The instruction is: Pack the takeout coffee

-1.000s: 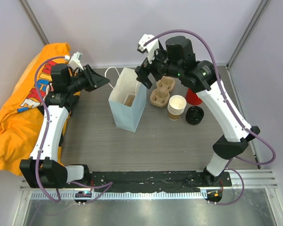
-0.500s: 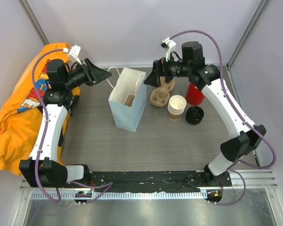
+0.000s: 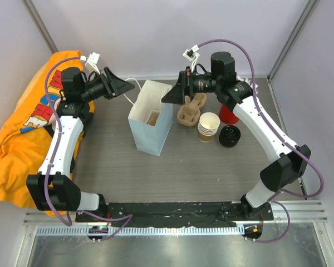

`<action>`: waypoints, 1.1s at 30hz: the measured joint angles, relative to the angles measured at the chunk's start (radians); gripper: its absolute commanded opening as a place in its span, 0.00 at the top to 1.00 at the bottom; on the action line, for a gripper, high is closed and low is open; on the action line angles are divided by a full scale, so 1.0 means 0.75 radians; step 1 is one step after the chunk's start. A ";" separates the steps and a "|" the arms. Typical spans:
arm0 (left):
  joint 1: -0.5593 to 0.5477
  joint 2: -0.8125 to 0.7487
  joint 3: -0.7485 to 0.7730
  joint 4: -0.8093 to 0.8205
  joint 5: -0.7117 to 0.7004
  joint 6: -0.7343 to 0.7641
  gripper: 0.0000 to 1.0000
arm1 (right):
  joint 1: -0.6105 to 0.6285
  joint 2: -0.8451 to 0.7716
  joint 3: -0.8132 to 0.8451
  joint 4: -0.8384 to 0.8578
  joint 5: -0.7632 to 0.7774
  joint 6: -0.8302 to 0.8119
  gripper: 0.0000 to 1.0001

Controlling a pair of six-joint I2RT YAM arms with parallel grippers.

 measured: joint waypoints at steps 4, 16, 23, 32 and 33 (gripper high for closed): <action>0.000 0.023 0.008 0.008 0.005 -0.001 0.51 | 0.000 0.039 0.002 0.057 -0.032 0.070 0.12; 0.001 -0.007 0.024 0.148 0.116 -0.133 0.51 | 0.005 0.043 -0.102 0.168 -0.028 0.180 0.12; 0.001 -0.057 0.151 0.047 0.107 -0.012 0.50 | 0.023 0.042 -0.104 0.187 -0.022 0.194 0.13; 0.001 -0.077 0.165 -0.158 -0.069 0.319 0.50 | 0.049 0.042 -0.104 0.187 -0.003 0.203 0.14; 0.001 -0.077 0.162 -0.170 -0.082 0.342 0.50 | 0.053 0.042 -0.104 0.187 -0.002 0.203 0.14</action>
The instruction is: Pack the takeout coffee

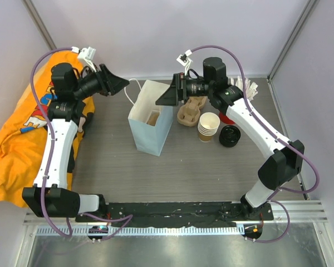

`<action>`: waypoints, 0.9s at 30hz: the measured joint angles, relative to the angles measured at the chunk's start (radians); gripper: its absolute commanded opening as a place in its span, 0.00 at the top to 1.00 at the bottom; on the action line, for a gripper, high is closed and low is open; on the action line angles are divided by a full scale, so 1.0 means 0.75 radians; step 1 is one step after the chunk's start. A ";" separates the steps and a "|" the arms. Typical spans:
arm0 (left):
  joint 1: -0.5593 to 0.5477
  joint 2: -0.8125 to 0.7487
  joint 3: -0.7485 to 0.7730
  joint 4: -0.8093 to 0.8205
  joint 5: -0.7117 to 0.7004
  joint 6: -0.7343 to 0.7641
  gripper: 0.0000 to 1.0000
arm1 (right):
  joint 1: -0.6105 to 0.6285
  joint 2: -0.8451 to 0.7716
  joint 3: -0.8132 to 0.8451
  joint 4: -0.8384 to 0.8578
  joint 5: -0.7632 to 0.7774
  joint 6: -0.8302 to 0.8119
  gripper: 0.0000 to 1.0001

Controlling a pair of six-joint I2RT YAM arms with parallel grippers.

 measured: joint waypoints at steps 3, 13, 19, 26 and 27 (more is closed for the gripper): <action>0.000 0.004 -0.022 -0.023 -0.041 0.068 0.50 | 0.005 0.000 0.001 -0.001 0.004 -0.001 0.14; 0.000 0.020 -0.101 -0.020 -0.055 0.114 0.50 | 0.019 0.002 0.024 -0.003 0.022 -0.017 0.20; 0.000 0.038 -0.152 0.012 -0.028 0.084 0.59 | 0.025 0.016 0.049 -0.010 0.023 -0.026 0.26; 0.000 0.091 -0.177 0.120 0.035 -0.038 0.73 | 0.026 0.044 0.065 -0.013 0.024 -0.033 0.43; 0.000 0.096 -0.180 0.137 0.044 -0.053 0.76 | 0.026 0.046 0.065 -0.014 0.025 -0.037 0.46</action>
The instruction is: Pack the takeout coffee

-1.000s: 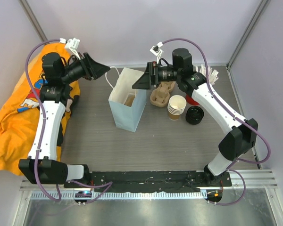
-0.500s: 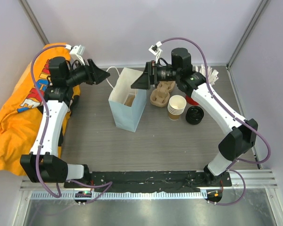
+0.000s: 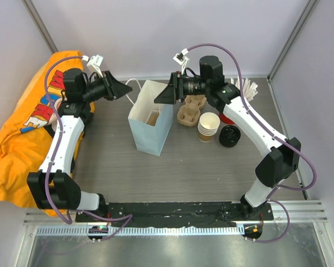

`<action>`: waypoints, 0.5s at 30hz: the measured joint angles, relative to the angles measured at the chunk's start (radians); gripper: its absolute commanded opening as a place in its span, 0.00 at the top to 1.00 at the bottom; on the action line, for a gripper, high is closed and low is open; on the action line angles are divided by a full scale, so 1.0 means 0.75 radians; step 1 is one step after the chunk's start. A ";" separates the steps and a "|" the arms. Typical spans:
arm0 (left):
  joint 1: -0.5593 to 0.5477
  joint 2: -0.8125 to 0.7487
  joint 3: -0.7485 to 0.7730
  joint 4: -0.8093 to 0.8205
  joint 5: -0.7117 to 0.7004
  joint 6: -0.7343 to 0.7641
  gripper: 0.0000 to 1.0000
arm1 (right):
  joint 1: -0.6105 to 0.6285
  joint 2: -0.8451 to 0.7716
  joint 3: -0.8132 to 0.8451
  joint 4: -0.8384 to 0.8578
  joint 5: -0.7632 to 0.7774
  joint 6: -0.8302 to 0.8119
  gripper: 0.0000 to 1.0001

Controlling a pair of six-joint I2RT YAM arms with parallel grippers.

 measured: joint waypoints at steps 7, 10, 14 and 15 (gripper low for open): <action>0.000 0.005 -0.027 0.123 0.058 -0.127 0.90 | 0.002 0.004 0.003 -0.024 0.011 -0.031 0.83; 0.000 0.005 -0.039 0.167 0.074 -0.172 0.93 | 0.003 0.013 0.026 -0.051 0.014 -0.051 0.84; 0.000 0.005 -0.046 0.228 0.085 -0.248 0.95 | 0.003 0.050 0.140 -0.135 0.021 -0.117 0.85; 0.000 0.005 -0.046 0.246 0.088 -0.266 0.95 | 0.003 0.058 0.178 -0.160 0.023 -0.136 0.84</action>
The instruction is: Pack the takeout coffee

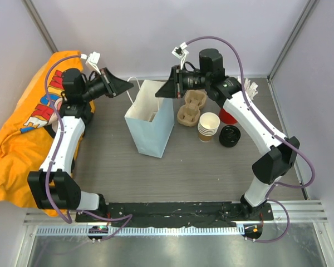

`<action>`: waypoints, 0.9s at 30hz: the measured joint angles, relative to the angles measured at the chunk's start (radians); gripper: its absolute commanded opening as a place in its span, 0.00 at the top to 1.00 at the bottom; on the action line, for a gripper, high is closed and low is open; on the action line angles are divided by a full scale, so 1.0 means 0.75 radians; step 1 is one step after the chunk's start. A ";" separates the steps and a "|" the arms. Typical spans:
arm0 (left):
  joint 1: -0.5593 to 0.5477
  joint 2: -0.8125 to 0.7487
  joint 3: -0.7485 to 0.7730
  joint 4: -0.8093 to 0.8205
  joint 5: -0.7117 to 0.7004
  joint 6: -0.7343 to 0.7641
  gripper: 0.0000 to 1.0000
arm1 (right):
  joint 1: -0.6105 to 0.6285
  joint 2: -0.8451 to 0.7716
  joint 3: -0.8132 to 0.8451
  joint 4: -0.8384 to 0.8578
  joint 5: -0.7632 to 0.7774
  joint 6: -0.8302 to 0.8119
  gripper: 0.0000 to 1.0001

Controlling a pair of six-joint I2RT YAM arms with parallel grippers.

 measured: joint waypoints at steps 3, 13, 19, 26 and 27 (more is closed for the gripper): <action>0.000 -0.001 0.017 0.034 0.005 -0.057 0.96 | 0.000 0.011 0.105 -0.067 0.006 -0.055 0.85; -0.010 -0.015 0.162 0.114 0.045 -0.169 0.97 | 0.000 -0.030 0.176 -0.132 -0.003 -0.182 0.87; -0.053 -0.132 -0.132 0.135 0.054 -0.114 0.98 | 0.000 -0.140 -0.172 -0.142 -0.015 -0.244 0.87; -0.065 -0.136 -0.265 0.053 0.023 -0.026 0.96 | 0.001 -0.095 -0.192 -0.182 -0.012 -0.266 0.87; -0.065 -0.135 -0.242 0.050 0.018 -0.025 0.96 | 0.001 -0.090 -0.162 -0.182 -0.011 -0.267 0.87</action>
